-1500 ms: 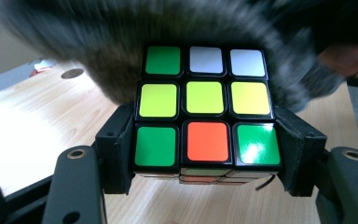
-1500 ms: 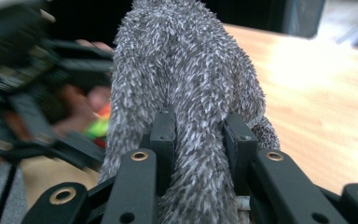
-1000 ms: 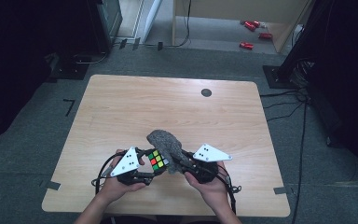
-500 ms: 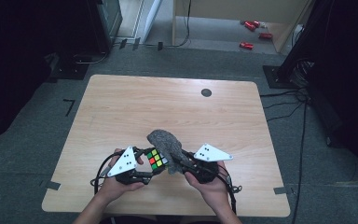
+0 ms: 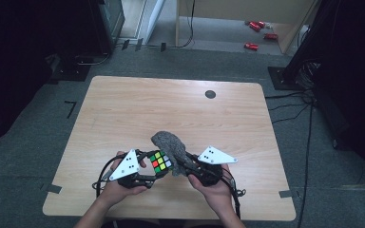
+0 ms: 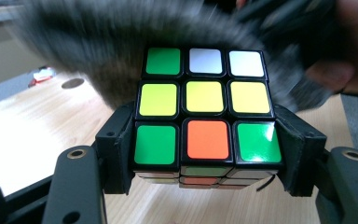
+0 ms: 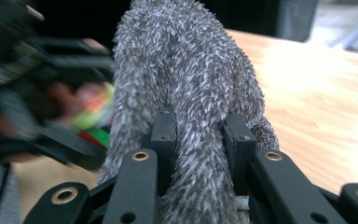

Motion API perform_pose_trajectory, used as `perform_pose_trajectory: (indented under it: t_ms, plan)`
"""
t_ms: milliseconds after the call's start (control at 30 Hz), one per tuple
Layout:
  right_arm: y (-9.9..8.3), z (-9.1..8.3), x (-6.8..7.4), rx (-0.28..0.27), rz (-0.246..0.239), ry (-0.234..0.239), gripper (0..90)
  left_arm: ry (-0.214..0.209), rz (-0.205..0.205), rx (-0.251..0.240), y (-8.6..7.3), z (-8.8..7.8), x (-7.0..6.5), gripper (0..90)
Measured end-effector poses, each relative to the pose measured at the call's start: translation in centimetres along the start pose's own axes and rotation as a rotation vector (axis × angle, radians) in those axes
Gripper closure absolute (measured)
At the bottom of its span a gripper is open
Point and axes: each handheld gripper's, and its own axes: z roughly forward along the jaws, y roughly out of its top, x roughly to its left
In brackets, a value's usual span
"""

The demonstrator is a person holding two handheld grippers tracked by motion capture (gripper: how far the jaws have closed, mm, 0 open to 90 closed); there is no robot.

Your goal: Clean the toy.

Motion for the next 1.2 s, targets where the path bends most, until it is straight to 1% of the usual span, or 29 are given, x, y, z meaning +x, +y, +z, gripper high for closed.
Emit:
perform_pose_trajectory:
  t_ms: [33,67,133,167,200,233,267,333,367,400,433,500,533,567,633,667,700,767,833,900,1000,1067,1100,1200]
  plan:
    - [-0.4,0.2,-0.4,0.016,0.018,-0.01,71.4,0.001,-0.003,-0.001,0.0,0.0,0.1,35.0]
    - [-0.6,0.3,-0.5,0.025,0.025,-0.015,71.4,0.002,-0.007,-0.002,0.0,0.0,0.1,35.0]
    - [-0.6,0.4,-0.5,0.033,0.021,-0.023,71.5,-0.003,-0.021,-0.003,-0.2,0.1,0.3,35.0]
    - [-0.5,0.4,-0.4,0.035,0.014,-0.029,71.5,0.0,-0.021,0.003,-0.3,0.1,0.3,35.0]
    - [-0.4,0.3,-0.2,0.031,0.012,-0.027,71.5,0.012,-0.01,0.017,-0.3,0.3,0.2,35.0]
    - [-0.2,0.1,0.0,0.016,0.013,-0.007,71.5,0.03,0.013,0.037,-0.5,0.5,0.0,35.0]
    - [0.1,0.0,0.4,-0.001,0.002,0.01,71.5,0.029,0.019,0.047,-0.5,0.6,-0.1,35.0]
    - [0.4,-0.2,0.9,-0.006,-0.026,0.003,71.5,0.024,0.016,0.04,-0.5,0.6,-0.2,35.0]
    - [0.5,-0.2,0.8,-0.012,-0.029,0.003,71.4,0.024,0.017,0.039,-0.4,0.6,-0.2,35.0]
    - [0.4,-0.2,0.7,-0.015,-0.02,0.011,71.4,0.022,0.016,0.036,-0.3,0.5,-0.2,35.0]
    - [0.3,-0.2,0.5,-0.014,-0.008,0.016,71.4,0.019,0.009,0.021,-0.2,0.4,-0.2,35.0]
    - [-0.3,0.1,-0.1,0.005,-0.009,-0.018,71.5,0.018,-0.007,-0.001,-0.1,0.1,0.0,35.0]
    - [-0.5,0.2,-0.3,0.003,-0.003,-0.027,71.6,0.028,-0.021,-0.015,0.0,-0.1,0.3,35.0]
    - [-0.9,0.4,-0.7,-0.001,0.016,-0.026,71.6,0.041,-0.036,-0.026,0.0,-0.3,0.5,35.0]
    - [-1.4,0.6,-1.1,-0.007,0.054,0.002,71.7,0.044,-0.08,-0.051,-0.2,-0.6,1.0,35.0]
    - [-1.5,0.7,-1.2,-0.014,0.059,0.014,71.7,0.046,-0.093,-0.06,-0.3,-0.7,1.2,35.0]
    - [-1.6,0.8,-1.1,-0.018,0.059,0.026,71.7,0.048,-0.103,-0.066,-0.3,-0.8,1.3,35.0]
    - [-1.7,1.0,-0.9,-0.024,0.064,0.034,71.8,0.058,-0.112,-0.079,-0.3,-0.9,1.3,35.0]
    - [-1.8,1.2,-0.9,-0.026,0.066,0.043,71.7,0.064,-0.14,-0.112,-0.2,-1.2,1.5,35.0]
    - [-2.0,1.3,-0.9,-0.014,0.062,0.043,71.7,0.064,-0.165,-0.135,-0.1,-1.4,1.7,35.0]
    - [-2.4,1.8,-0.7,0.002,0.074,0.06,71.6,0.058,-0.195,-0.159,-0.2,-1.7,2.1,35.0]
    - [-2.5,2.2,-0.2,0.009,0.077,0.082,71.6,0.051,-0.201,-0.158,-0.2,-1.6,2.0,35.0]
    - [-2.6,2.5,0.2,0.015,0.067,0.095,71.6,0.043,-0.199,-0.155,-0.3,-1.4,1.9,35.0]
    - [-2.7,3.0,1.3,0.038,0.057,0.125,71.7,0.036,-0.189,-0.148,-0.2,-0.9,1.4,35.0]
